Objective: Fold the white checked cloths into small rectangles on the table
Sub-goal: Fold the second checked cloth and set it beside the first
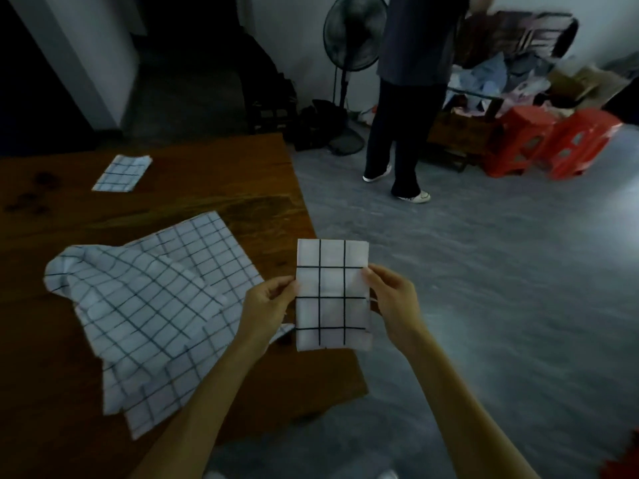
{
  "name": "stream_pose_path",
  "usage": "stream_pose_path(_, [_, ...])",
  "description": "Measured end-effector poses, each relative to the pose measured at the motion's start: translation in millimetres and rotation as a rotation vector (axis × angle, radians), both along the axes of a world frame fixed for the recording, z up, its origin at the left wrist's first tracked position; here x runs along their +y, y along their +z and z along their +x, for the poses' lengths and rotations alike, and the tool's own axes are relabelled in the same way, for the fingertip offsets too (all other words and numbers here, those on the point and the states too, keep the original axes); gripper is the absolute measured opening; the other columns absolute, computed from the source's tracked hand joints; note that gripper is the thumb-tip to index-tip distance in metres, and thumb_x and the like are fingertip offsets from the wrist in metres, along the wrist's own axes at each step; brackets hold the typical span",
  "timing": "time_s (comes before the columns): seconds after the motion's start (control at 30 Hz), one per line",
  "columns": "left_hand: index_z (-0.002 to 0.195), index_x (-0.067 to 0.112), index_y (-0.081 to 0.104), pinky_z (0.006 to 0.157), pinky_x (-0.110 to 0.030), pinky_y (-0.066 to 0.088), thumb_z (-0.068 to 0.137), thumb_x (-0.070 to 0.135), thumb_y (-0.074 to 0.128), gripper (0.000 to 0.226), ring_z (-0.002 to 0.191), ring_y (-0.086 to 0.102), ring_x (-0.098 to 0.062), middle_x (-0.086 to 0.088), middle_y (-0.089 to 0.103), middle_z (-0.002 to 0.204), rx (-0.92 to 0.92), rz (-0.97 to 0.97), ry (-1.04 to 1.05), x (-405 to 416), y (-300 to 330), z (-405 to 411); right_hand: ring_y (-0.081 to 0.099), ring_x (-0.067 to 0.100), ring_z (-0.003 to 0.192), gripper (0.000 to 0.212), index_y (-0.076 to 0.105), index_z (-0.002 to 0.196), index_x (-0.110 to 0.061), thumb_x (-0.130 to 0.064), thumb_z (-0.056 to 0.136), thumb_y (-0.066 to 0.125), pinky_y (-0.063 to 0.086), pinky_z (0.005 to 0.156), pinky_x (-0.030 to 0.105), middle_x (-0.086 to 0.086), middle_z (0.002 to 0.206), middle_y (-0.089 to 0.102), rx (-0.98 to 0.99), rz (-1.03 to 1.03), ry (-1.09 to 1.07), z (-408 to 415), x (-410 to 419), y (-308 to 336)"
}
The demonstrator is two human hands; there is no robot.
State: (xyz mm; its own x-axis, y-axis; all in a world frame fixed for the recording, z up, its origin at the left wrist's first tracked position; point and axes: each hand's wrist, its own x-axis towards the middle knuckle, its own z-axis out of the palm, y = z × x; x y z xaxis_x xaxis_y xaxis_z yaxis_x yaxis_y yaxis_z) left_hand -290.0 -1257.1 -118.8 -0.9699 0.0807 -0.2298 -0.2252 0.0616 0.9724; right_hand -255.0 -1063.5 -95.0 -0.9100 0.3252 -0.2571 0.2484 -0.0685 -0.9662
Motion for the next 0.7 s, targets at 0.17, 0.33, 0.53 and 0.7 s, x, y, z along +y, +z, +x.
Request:
stream_pose_path(0.17, [0.096,0.020,0.067,0.066,-0.033,0.058,0.091,0.025,0.059,0.010,0.082,0.069,-0.012,0.002,0.071,0.093,-0.047,-0.043,-0.096,130.7,5.1,23.1,0.069,0.019,0.072,0.016,0.072,0.085,-0.030,-0.022,0.093,0.060,0.059,0.066,0.033,-0.006,0.076,0.073,-0.033,0.021,-0.057,31.9,125.8,-3.0])
stream_pose_path(0.33, [0.089,0.017,0.067,0.055,-0.024,0.055,0.090,0.022,0.061,0.008,0.072,0.070,-0.012,0.005,0.073,0.079,-0.017,-0.079,-0.121,226.5,20.2,20.8,0.069,0.009,0.072,0.017,0.072,0.084,-0.031,-0.020,0.092,0.062,0.054,0.060,0.023,-0.009,0.079,0.074,-0.035,-0.024,-0.120,42.7,212.1,4.9])
stream_pose_path(0.53, [0.087,0.014,0.067,0.056,-0.017,0.052,0.089,0.015,0.062,0.006,0.070,0.069,-0.006,0.003,0.072,0.081,0.010,-0.033,-0.089,296.1,20.0,-17.5,0.071,0.019,0.089,0.028,0.069,0.101,-0.023,-0.001,0.084,0.066,0.058,0.075,0.035,0.000,0.095,0.075,-0.044,-0.106,-0.069,21.3,271.5,-5.7])
stream_pose_path(0.7, [0.102,0.011,0.066,0.067,-0.030,0.057,0.087,0.018,0.065,0.016,0.083,0.070,-0.016,-0.003,0.073,0.093,-0.062,0.008,-0.120,331.1,-7.0,-80.7,0.071,0.018,0.088,0.037,0.068,0.102,-0.024,0.005,0.080,0.066,0.057,0.071,0.027,0.000,0.095,0.075,-0.051,-0.047,-0.076,-37.6,310.0,-16.3])
